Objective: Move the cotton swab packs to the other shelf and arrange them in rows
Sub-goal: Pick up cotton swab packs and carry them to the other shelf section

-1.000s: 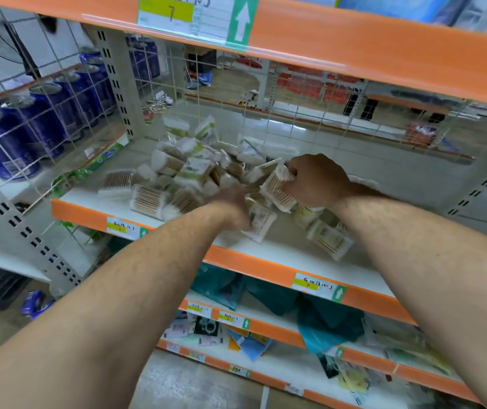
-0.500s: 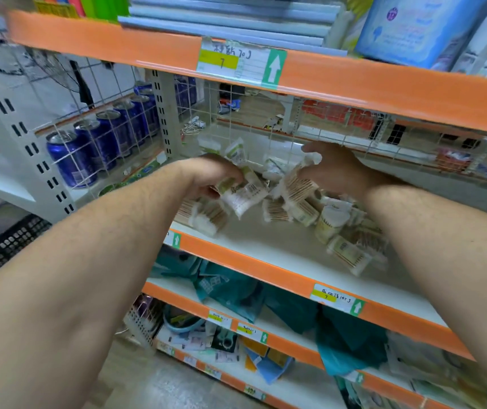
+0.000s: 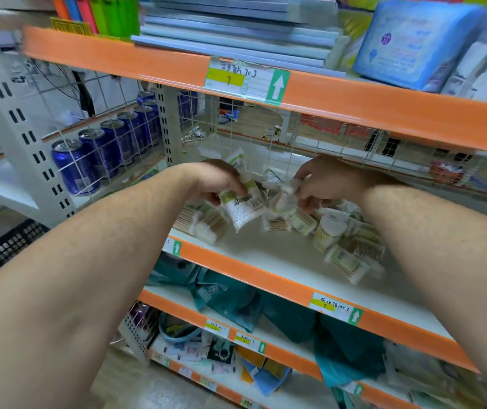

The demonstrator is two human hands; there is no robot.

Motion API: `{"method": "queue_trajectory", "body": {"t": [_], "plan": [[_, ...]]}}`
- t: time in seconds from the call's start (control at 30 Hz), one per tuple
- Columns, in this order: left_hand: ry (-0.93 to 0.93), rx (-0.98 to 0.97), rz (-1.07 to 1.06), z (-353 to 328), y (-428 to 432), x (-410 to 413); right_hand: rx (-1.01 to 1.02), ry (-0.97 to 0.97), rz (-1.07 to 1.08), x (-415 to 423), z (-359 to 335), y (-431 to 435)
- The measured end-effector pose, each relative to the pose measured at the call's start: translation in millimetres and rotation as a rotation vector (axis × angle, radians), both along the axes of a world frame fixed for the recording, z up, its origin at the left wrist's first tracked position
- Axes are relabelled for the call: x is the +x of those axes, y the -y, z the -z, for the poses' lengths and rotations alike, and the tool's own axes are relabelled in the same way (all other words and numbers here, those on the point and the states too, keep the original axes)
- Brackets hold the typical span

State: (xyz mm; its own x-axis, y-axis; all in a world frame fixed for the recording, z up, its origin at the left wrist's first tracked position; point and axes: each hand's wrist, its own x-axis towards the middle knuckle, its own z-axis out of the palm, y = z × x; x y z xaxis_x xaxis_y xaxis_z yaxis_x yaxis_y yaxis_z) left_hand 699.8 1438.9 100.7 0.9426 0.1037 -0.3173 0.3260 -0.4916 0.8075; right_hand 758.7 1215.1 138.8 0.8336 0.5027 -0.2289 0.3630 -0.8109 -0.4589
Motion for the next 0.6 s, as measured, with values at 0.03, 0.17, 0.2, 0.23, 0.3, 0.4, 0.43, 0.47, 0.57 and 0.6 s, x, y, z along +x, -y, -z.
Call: {"method": "queue_trajectory", "body": {"t": [0.03, 0.17, 0.2, 0.23, 0.3, 0.4, 0.43, 0.47, 0.57, 0.6], "plan": [[-0.001, 0.004, 0.003, 0.1, 0.1, 0.7, -0.03, 0.016, -0.008, 1.4, -0.1, 0.9], [0.0, 0.022, -0.003, -3.5, -2.3, 2.7, -0.105, 0.04, 0.014, 8.9, -2.5, 1.9], [-0.001, 0.024, -0.003, -4.8, -3.7, 3.0, -0.105, 0.038, 0.024, 10.3, -3.4, 1.2], [-0.003, 0.029, -0.002, -5.5, -4.9, 3.3, -0.109, 0.043, 0.031, 11.5, -3.8, 0.3], [-0.006, 0.037, -0.007, -5.9, -6.7, 4.0, -0.119, 0.058, 0.02, 12.9, -3.6, -2.6], [-0.016, 0.034, -0.011, -5.7, -7.5, 5.5, -0.147, 0.077, -0.006, 16.5, -1.4, -5.9], [-0.021, 0.031, -0.01, -5.5, -7.8, 6.1, -0.147, 0.077, -0.005, 17.3, -1.3, -6.5], [-0.027, 0.027, -0.008, -5.3, -8.0, 6.6, -0.144, 0.072, -0.003, 17.1, -1.7, -6.9], [-0.032, 0.032, 0.005, -3.7, -9.0, 8.0, -0.14, 0.063, -0.002, 13.3, -5.7, -7.3], [-0.033, 0.039, 0.009, -3.5, -9.6, 8.4, -0.131, 0.066, 0.008, 12.4, -6.9, -7.0]]}}
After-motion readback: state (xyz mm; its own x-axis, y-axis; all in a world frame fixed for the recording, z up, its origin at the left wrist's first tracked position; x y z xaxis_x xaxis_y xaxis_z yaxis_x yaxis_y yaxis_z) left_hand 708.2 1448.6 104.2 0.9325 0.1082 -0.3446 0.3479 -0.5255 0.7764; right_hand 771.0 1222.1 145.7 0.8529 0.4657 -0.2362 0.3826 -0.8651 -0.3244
